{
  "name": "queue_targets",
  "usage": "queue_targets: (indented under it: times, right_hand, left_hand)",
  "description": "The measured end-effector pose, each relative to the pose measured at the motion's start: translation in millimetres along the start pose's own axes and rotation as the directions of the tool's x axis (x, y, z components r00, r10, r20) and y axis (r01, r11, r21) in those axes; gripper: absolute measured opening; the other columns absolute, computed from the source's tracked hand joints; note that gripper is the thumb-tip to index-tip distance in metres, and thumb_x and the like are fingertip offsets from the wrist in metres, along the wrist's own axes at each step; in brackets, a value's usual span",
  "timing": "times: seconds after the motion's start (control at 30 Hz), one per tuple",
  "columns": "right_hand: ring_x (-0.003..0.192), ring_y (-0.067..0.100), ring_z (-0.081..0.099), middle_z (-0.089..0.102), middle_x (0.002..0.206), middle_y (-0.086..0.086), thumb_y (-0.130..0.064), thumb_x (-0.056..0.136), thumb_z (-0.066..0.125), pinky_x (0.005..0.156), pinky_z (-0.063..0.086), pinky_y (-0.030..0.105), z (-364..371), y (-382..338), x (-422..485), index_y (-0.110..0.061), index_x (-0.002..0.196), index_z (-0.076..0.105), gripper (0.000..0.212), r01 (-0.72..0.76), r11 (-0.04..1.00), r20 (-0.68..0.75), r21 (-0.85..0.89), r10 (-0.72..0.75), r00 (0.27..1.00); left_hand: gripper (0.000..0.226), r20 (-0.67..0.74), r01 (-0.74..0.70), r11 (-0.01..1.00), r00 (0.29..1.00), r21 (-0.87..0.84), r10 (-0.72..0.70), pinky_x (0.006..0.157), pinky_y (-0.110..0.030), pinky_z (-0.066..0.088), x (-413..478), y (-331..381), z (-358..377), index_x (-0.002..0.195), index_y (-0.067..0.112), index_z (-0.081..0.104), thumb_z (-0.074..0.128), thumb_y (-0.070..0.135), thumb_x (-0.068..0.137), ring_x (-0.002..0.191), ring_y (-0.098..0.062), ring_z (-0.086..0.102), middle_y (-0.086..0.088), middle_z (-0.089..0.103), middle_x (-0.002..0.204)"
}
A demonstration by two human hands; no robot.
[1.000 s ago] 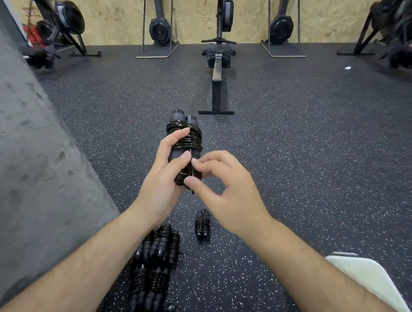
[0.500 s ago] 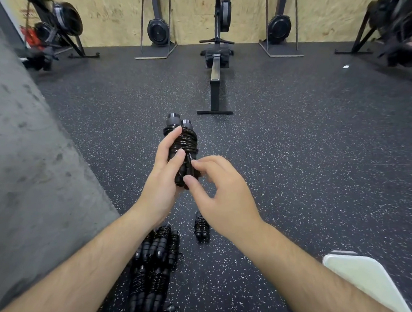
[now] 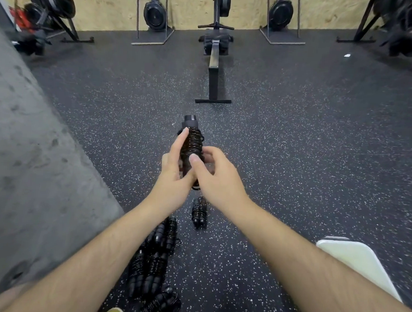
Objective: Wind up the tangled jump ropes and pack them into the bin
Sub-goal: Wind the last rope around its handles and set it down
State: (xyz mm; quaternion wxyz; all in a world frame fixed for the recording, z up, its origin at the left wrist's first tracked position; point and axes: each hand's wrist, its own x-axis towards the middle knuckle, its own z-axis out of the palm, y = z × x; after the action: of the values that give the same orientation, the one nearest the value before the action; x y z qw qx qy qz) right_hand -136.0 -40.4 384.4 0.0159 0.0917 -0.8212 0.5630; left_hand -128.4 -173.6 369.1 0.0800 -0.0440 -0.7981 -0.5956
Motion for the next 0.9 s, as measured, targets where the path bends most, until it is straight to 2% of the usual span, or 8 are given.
queue_targets:
  times: [0.07,0.13,0.33,0.47,0.6,0.7,0.8,0.9]
  right_hand:
    - [0.097,-0.009,0.06,0.063,0.11,-0.022,-0.052,0.089,0.064,0.085,0.049,0.019,5.0,8.8,2.8,-0.031,0.124,0.054,0.042,-0.079,0.995,0.033,0.065,0.077,0.996]
    - [0.099,-0.008,0.06,0.064,0.113,-0.019,-0.047,0.087,0.07,0.086,0.049,0.02,14.1,22.7,6.9,-0.029,0.124,0.053,0.044,-0.121,0.987,0.04,0.108,0.118,0.992]
    - [0.095,0.01,0.069,0.07,0.105,-0.007,-0.031,0.097,0.059,0.089,0.054,0.034,34.2,59.4,16.1,-0.025,0.126,0.048,0.032,-0.311,0.924,0.07,0.22,0.303,0.95]
    - [0.09,0.014,0.067,0.069,0.108,-0.001,-0.028,0.097,0.055,0.081,0.052,0.03,51.5,93.0,16.6,-0.023,0.128,0.05,0.032,-0.45,0.879,0.124,0.156,0.435,0.892]
    - [0.099,0.014,0.061,0.064,0.115,-0.004,-0.023,0.097,0.055,0.083,0.046,0.029,76.5,139.7,9.3,-0.022,0.126,0.055,0.029,-0.525,0.847,0.095,0.085,0.517,0.851]
    - [0.094,0.018,0.067,0.068,0.111,0.004,-0.022,0.095,0.056,0.082,0.054,0.034,109.0,185.1,-12.1,-0.028,0.122,0.053,0.027,-0.597,0.791,0.063,0.134,0.594,0.802]
    - [0.09,0.021,0.07,0.068,0.102,-0.001,-0.03,0.091,0.059,0.087,0.057,0.047,143.3,233.5,-39.2,-0.04,0.116,0.049,0.029,-0.661,0.738,0.062,0.134,0.66,0.749]
    - [0.093,0.019,0.067,0.067,0.1,-0.008,-0.029,0.093,0.06,0.091,0.053,0.039,170.0,268.2,-58.2,-0.036,0.121,0.049,0.031,-0.706,0.707,0.065,0.036,0.703,0.708]
  left_hand:
    - [0.095,-0.046,0.042,0.997,0.998,0.057,-0.04,0.083,-0.011,0.053,-2.3,-7.4,1.6,0.155,0.055,0.01,0.068,0.012,0.094,0.101,0.014,0.058,-0.001,0.039,0.132]
    - [0.102,-0.084,0.099,0.989,0.992,0.11,-0.09,0.07,-0.001,0.045,-2.5,-13.6,2.4,0.16,0.039,0.01,0.072,0.004,0.087,0.088,0.022,0.054,-0.004,0.039,0.128]
    - [0.083,0.009,0.223,0.97,0.974,0.093,-0.225,0.074,-0.014,0.05,2.1,-44.9,-11.3,0.152,0.041,0.034,0.073,0.006,0.088,0.099,-0.011,0.063,-0.004,0.036,0.136]
    - [0.075,0.111,0.308,0.934,0.937,0.183,-0.331,0.073,-0.023,0.056,1.6,-77.2,-11.2,0.152,0.035,0.035,0.066,0.002,0.092,0.086,-0.007,0.062,0.002,0.051,0.129]
    - [0.074,0.19,0.411,0.868,0.862,0.279,-0.47,0.084,-0.047,0.06,-4.9,-120.5,-6.7,0.148,0.036,0.038,0.068,0.002,0.09,0.08,-0.017,0.064,0.013,0.053,0.112]
    - [0.068,0.179,0.454,0.828,0.831,0.329,-0.527,0.073,-0.027,0.056,-15.9,-153.6,3.4,0.148,0.026,0.043,0.069,0.002,0.089,0.083,-0.015,0.062,0.013,0.054,0.105]
    - [0.059,0.108,0.547,0.775,0.791,0.317,-0.602,0.059,-0.012,0.043,-39.4,-201.9,19.7,0.142,0.02,0.048,0.065,-0.001,0.089,0.089,-0.015,0.056,0.002,0.057,0.117]
    - [0.055,0.015,0.641,0.719,0.743,0.27,-0.669,0.079,-0.019,0.043,-69.4,-259.0,33.8,0.139,0.018,0.052,0.065,-0.001,0.089,0.1,-0.015,0.055,-0.002,0.059,0.123]
